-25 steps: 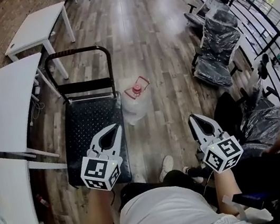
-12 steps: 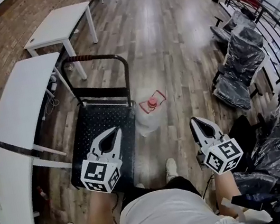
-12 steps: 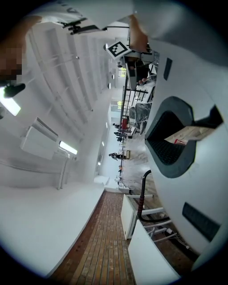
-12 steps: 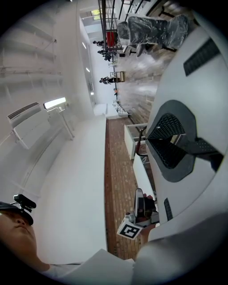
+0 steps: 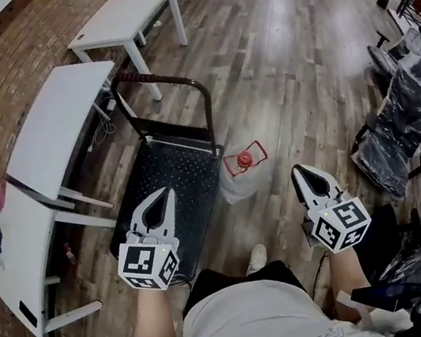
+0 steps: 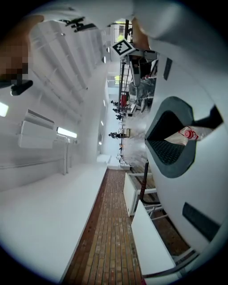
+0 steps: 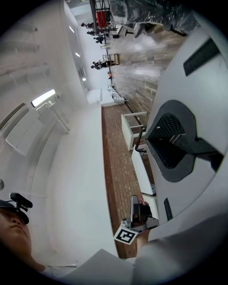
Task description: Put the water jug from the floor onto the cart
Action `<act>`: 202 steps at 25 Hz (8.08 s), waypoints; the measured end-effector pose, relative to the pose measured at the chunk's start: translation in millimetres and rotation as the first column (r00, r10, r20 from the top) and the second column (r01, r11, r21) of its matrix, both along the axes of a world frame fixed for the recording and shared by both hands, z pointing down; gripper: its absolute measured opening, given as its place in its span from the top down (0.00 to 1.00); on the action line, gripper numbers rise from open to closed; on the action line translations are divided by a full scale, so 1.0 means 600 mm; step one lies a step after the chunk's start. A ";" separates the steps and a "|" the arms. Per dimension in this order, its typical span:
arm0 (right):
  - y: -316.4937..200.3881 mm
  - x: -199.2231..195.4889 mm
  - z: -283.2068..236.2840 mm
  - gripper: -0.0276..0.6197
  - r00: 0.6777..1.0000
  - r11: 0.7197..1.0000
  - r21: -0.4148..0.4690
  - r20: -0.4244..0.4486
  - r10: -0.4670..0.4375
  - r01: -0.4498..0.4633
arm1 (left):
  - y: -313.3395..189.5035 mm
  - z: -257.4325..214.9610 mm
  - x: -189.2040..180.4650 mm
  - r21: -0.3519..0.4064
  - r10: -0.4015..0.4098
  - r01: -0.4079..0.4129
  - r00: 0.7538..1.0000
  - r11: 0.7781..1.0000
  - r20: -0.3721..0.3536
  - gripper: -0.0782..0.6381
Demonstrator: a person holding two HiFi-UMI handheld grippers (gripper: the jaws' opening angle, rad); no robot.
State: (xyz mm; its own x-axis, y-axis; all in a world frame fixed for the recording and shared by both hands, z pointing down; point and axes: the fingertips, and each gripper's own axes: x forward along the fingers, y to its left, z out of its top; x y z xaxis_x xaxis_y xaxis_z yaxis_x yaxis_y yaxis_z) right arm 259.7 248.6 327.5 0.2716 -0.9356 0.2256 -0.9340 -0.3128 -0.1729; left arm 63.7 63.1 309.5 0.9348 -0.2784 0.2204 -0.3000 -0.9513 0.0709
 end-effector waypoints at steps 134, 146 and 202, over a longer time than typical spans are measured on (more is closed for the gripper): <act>-0.284 0.192 0.404 0.47 0.994 0.799 -0.593 0.038 -0.100 0.103 | -0.279 0.198 -0.096 -0.132 -0.462 0.474 0.880 0.871 0.109 0.89; -0.407 0.039 0.303 0.47 0.930 0.764 -0.565 0.012 -0.368 0.311 | -0.294 0.171 -0.267 -0.129 -0.598 0.602 0.798 0.788 0.068 0.89; -1.191 -0.311 0.572 0.47 0.460 0.315 -0.639 0.069 -0.885 0.702 | -0.355 0.233 -0.484 -0.143 -0.936 0.965 0.248 0.218 0.248 0.89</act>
State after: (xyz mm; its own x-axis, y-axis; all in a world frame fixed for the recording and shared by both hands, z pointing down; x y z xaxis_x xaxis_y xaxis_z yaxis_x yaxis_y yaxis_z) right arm 73.0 -465.7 670.5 -0.4087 -0.4579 0.7895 -0.7432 0.6691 0.0033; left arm -226.8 -150.1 449.2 -0.0189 -0.8753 0.4831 -0.9872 0.0927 0.1295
